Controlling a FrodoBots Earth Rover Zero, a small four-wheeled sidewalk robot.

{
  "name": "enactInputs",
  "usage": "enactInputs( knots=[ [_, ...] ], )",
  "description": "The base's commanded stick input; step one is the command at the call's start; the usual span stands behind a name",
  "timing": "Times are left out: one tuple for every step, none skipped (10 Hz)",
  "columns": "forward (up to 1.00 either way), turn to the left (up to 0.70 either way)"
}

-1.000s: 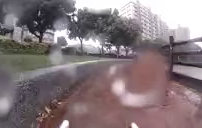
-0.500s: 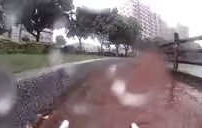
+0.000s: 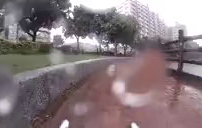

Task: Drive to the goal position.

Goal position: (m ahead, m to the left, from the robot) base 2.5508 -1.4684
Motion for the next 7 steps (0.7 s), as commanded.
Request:
enactInputs(
  knots=[
    [0.7,-0.14],
    [0.7,-0.03],
    [0.7,0.0],
    [0.7,0.0],
    [0.7,0.0],
    [0.7,0.0],
    [0.7,0.0]
  ],
)
